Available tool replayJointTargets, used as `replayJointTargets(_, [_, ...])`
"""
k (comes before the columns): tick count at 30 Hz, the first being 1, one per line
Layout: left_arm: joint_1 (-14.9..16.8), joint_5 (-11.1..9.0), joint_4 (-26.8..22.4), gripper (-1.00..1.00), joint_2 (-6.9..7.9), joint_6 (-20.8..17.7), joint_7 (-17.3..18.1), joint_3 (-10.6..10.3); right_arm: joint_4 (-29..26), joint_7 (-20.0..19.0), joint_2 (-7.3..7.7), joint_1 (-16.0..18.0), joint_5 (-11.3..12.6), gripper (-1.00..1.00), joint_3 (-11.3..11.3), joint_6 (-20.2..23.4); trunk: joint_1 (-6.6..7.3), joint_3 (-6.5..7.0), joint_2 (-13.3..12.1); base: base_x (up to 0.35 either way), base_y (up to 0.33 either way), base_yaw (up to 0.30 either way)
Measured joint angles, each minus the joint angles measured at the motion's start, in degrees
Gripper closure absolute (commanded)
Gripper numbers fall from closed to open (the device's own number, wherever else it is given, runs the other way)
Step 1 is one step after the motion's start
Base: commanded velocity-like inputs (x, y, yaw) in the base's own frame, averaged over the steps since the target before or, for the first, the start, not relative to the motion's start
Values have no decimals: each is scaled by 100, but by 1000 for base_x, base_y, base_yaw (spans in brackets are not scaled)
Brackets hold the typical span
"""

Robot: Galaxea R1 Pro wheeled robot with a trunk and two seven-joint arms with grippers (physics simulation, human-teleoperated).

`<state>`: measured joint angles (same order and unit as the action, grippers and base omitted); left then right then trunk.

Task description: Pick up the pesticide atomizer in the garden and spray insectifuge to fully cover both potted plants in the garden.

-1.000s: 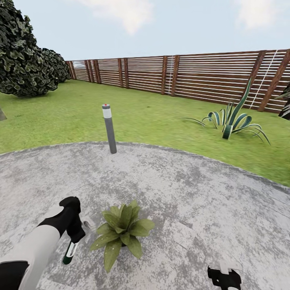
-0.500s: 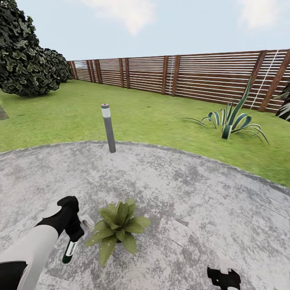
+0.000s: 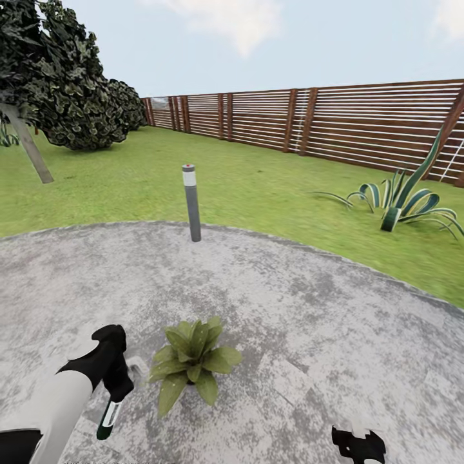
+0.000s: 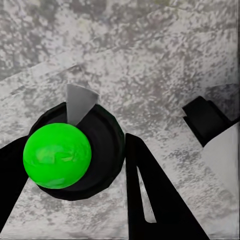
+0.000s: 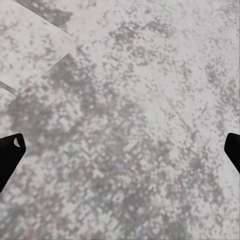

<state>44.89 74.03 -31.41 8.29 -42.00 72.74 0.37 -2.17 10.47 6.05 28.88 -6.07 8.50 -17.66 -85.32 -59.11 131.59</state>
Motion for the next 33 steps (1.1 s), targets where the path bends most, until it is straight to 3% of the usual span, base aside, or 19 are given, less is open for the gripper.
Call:
replayJointTargets(7, [-516, 0, -15, 100, 22, 3, -12, 2, 0, 1, 1, 0, 0, -100, 1, 0, 0, -16, 0, 1, -2, 106])
replayJointTargets(16, [-555, -13, -85, 100, 14, 3, -23, 86, -5, 1, 15, 0, 4, -100, 3, -1, 0, -57, 0, 0, 0, 118])
replayJointTargets(19, [-559, -13, -84, 100, 41, -1, -316, 101, -1, -11, 24, 0, -3, -100, 0, -1, 0, -58, 0, 0, 0, 4])
replayJointTargets(21, [-561, -21, -36, 100, 15, -8, -487, 218, 3, -15, 33, 0, -7, -100, 0, 5, 0, -58, 0, 0, 0, 1])
replayJointTargets(26, [-575, -37, 2, 100, -206, -10, -594, 325, -8, -17, 46, 0, -2, -100, 0, 5, 0, -58, 0, 0, 0, 0])
replayJointTargets(29, [-838, -32, -12, 100, -282, 18, -649, 331, -24, -17, 23, 0, 6, -100, 0, 1, 0, -58, 0, 0, 0, 0])
replayJointTargets(31, [-1054, -32, -32, 100, -307, 24, -921, 333, -26, -17, 15, 0, 8, -100, 0, 0, 0, -58, 0, 0, 0, 0])
replayJointTargets(33, [-1172, -190, -40, 100, -342, 23, -1330, 352, -32, -11, 13, 0, 7, -100, 0, -1, 0, -60, 0, 0, 0, 34])
